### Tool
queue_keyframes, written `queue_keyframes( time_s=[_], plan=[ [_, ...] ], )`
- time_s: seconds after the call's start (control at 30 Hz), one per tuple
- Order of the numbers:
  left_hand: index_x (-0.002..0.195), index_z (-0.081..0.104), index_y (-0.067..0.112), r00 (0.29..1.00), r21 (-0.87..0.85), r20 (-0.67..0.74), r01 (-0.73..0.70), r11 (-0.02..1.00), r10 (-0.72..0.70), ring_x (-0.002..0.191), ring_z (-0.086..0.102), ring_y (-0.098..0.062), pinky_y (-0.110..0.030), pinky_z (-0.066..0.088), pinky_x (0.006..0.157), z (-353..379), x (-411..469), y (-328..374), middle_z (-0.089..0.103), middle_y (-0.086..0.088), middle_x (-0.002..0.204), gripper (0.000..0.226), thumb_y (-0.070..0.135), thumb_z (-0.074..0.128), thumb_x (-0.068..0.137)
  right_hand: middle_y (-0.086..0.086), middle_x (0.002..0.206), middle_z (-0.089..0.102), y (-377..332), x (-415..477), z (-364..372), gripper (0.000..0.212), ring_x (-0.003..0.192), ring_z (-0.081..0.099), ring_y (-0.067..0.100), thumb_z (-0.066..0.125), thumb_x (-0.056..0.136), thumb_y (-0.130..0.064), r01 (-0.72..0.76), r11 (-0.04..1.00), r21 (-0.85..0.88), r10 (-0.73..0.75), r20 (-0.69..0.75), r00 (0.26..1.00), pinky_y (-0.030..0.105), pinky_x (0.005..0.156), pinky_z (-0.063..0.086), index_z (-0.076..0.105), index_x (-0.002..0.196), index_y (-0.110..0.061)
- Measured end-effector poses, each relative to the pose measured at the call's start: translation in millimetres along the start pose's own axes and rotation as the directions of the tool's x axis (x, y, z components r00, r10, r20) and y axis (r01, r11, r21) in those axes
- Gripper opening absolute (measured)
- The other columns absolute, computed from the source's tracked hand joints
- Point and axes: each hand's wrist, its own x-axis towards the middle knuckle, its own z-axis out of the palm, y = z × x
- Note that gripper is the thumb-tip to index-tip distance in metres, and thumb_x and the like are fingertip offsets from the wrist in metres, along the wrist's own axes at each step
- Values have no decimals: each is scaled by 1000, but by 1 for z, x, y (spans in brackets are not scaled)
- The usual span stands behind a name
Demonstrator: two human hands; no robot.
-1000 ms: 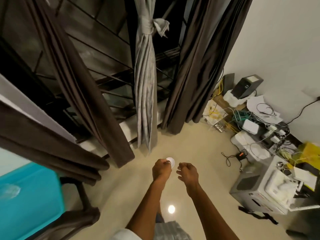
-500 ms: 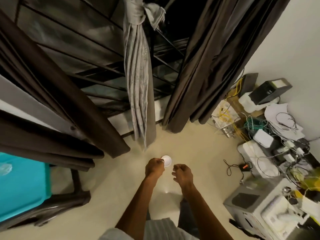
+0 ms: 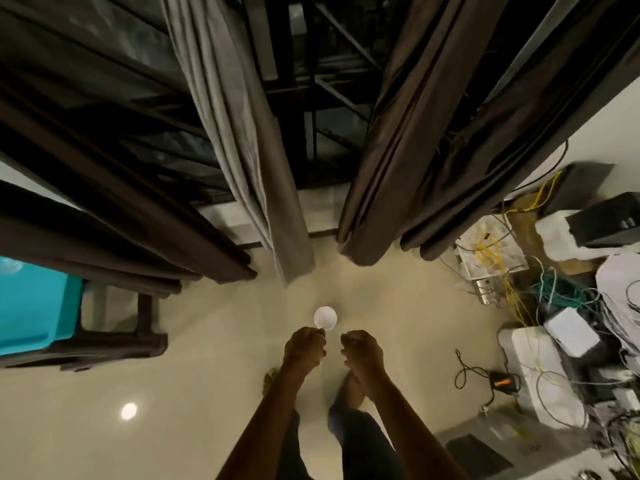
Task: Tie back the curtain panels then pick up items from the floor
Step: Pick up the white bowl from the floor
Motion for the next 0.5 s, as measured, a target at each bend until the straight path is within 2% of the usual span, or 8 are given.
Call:
queue_keyframes(
  time_s=[0.13,0.2,0.3,0.4,0.43,0.5],
  plan=[
    [115,68,8,1000,40,12,28,999,-28,103,70,-30,-44,56,97,21,41,-17,74,-12,110,27,22,50,100,4,117,73,28,47,2,25,102,68,18,53,104,-30,16,993,-119,-12,35,999,34,96,55,66,118,-13],
    [118,68,11,999,79,20,41,996,-43,108,67,-28,-43,54,99,27,73,-34,72,-10,117,28,22,50,99,3,123,70,44,78,11,30,106,66,16,54,104,-31,21,986,-167,-13,54,998,28,93,52,65,125,-14],
    [126,66,22,998,122,51,27,992,-33,117,63,-25,-38,51,103,40,127,-60,68,-2,128,30,26,56,98,5,129,67,67,127,32,35,113,65,21,56,103,-32,-1,987,-158,11,65,998,30,95,51,60,133,-13],
    [126,64,26,998,60,31,54,997,-56,105,69,-21,-42,56,97,52,179,-81,73,0,113,32,32,62,94,5,136,64,88,174,56,41,117,65,26,58,101,-34,-32,990,-136,42,75,996,38,100,53,56,137,-15],
    [127,62,26,998,50,31,54,997,-56,100,71,-20,-42,57,95,55,198,-88,74,1,107,34,37,63,94,4,138,63,95,190,64,42,119,64,25,58,101,-34,-34,990,-137,46,80,996,37,97,54,55,139,-16],
    [130,59,24,997,58,48,59,997,-62,97,72,-19,-43,57,94,64,235,-99,72,2,99,41,44,62,95,2,141,61,109,224,80,45,123,60,21,58,100,-36,-28,989,-146,41,87,995,24,84,50,53,141,-18]
  ],
)
